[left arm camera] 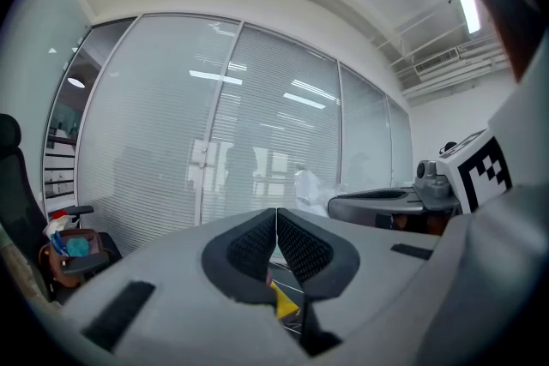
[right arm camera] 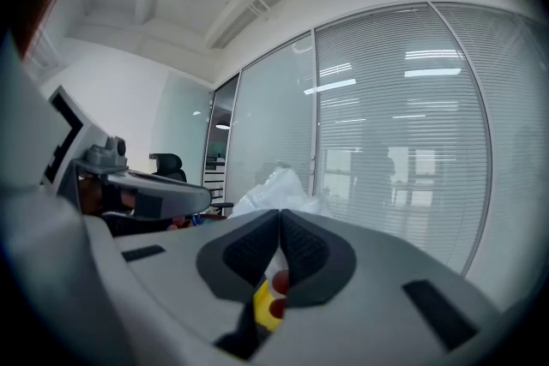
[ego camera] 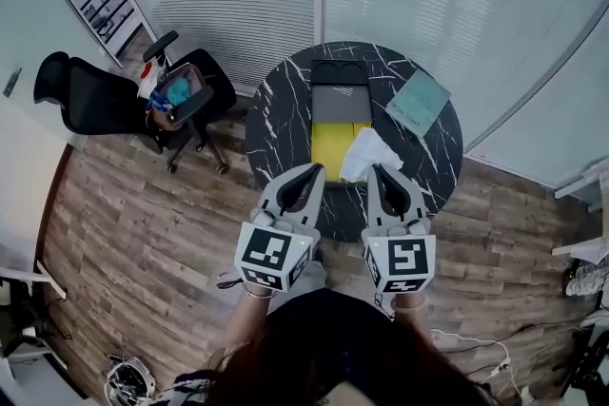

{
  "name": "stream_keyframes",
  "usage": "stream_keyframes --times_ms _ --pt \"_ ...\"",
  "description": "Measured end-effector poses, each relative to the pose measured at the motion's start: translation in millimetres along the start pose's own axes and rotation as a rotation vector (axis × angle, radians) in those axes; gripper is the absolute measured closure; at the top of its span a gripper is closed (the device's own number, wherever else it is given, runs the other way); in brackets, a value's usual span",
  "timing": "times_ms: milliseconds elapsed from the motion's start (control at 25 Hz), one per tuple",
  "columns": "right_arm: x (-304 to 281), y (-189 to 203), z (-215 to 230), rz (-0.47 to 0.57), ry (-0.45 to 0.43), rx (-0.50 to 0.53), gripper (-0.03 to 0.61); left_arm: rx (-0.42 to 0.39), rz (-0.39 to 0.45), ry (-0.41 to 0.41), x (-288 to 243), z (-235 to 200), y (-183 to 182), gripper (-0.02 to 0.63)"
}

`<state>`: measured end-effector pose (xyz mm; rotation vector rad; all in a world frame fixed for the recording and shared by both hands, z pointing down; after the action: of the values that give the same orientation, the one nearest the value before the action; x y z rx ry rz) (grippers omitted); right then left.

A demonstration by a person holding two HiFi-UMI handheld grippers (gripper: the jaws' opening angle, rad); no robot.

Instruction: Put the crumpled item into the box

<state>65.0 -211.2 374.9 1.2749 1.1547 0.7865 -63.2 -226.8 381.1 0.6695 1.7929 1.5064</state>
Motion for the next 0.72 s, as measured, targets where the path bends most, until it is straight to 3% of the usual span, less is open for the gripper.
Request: stream_keyframes --times_ms 320,720 --pt "-29.6 -6.6 -4.7 -0.017 0.031 0.024 0.552 -0.007 0.003 0.049 -18.1 -28.3 -8.2 0.586" --pt "-51.9 4.8 0.1 -0.066 0.015 0.048 0.552 0.014 0.002 0.032 -33.4 -43.7 -8.3 0.586"
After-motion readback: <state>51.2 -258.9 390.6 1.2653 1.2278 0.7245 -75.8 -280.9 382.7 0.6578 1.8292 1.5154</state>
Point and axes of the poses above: the fingertips, and each gripper's own axes: x backward along the fingers, z to its right, y out of its underside, the point moved 4 cm from there along x, backward along the fingers, and after that the axes turned 5 degrees about -z, right-handed, at the moved point
